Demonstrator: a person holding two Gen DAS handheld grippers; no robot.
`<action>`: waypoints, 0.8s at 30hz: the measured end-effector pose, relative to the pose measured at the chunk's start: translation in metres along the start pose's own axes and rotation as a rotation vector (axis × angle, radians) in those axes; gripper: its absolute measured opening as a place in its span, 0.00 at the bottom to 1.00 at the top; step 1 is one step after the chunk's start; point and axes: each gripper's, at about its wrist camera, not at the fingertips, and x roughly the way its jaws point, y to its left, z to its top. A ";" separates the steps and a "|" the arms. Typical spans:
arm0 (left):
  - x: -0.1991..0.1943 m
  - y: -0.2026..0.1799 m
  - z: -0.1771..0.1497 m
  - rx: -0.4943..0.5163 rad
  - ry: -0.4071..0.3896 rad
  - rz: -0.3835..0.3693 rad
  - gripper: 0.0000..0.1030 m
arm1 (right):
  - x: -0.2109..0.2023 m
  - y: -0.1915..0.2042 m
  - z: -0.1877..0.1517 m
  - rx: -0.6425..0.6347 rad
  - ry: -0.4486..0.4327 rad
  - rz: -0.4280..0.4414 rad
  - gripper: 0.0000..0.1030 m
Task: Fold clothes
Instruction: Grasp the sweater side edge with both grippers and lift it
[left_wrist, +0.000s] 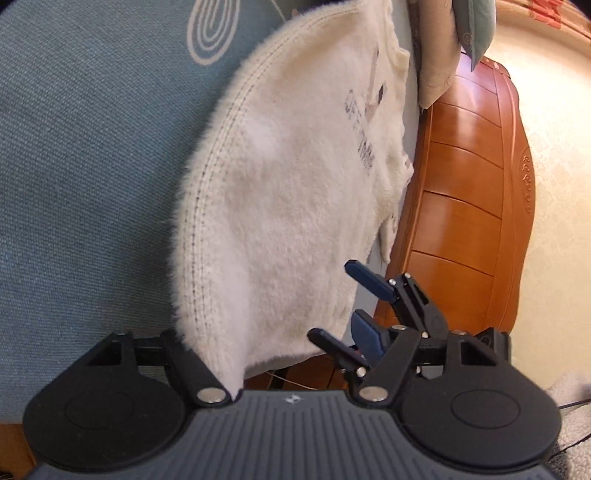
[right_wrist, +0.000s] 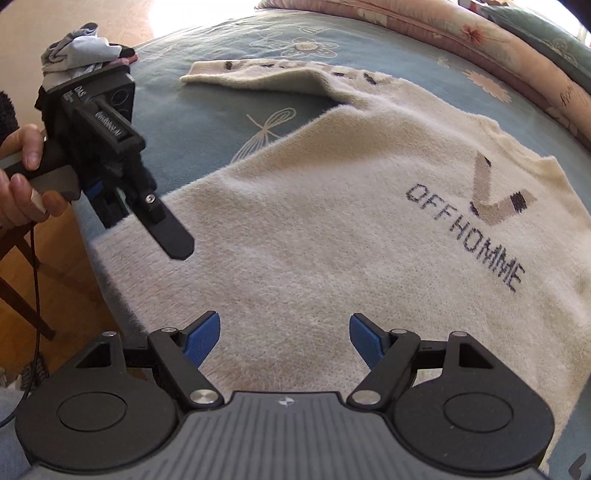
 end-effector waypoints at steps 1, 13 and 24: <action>-0.002 -0.003 0.001 0.000 -0.012 -0.015 0.69 | 0.000 0.008 0.000 -0.041 -0.009 0.001 0.78; -0.008 -0.021 0.013 0.022 -0.026 -0.056 0.69 | 0.009 0.064 -0.013 -0.189 -0.035 -0.049 0.79; -0.041 -0.075 -0.018 0.393 -0.054 0.390 0.70 | 0.010 0.042 -0.036 -0.272 -0.007 -0.336 0.78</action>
